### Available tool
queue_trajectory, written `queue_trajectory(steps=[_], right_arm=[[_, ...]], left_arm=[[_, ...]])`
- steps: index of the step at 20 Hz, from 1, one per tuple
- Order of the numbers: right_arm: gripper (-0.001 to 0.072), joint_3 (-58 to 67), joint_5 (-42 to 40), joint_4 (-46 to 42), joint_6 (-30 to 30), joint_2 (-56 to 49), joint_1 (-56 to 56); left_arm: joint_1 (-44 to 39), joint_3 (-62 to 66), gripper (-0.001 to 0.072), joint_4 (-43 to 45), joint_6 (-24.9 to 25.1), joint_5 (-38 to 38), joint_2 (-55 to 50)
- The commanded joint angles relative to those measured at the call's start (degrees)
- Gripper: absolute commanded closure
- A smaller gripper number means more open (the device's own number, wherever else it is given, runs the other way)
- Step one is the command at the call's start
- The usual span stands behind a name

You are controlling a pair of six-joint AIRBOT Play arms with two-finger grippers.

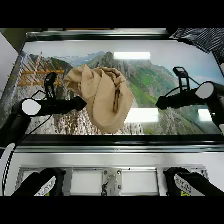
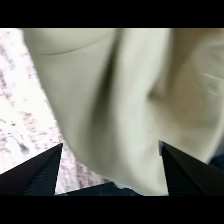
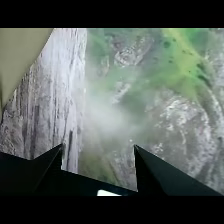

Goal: Fold the clothes and pants, and hang the long-sleeved shirts on hangers.

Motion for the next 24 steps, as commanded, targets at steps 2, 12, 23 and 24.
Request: queue_trajectory(steps=[2, 12, 23, 24], right_arm=[[0.0248, -4.4, -8.2, 14.3, -0.4, -10.3, -0.5], [0.0249, 0.0, -18.9, 30.8, -7.6, -29.0, 7.7], [0.0681, 9.8, -18.1, 23.6, -6.0, -32.4, 13.6], [0.0681, 11.3, -16.2, 18.8, -4.1, -30.4, 12.4]], left_arm=[[5.8, -1.8, 0.0069, -2.9, 0.1, 5.9, -10.0], [1.9, 14.4, 0.0069, -10.6, 5.8, 5.7, -32.5], [2.6, 15.5, 0.0687, -10.5, 5.8, 2.3, -34.0], [3.5, 15.5, 0.0687, -10.5, 5.8, 2.4, -31.8]])
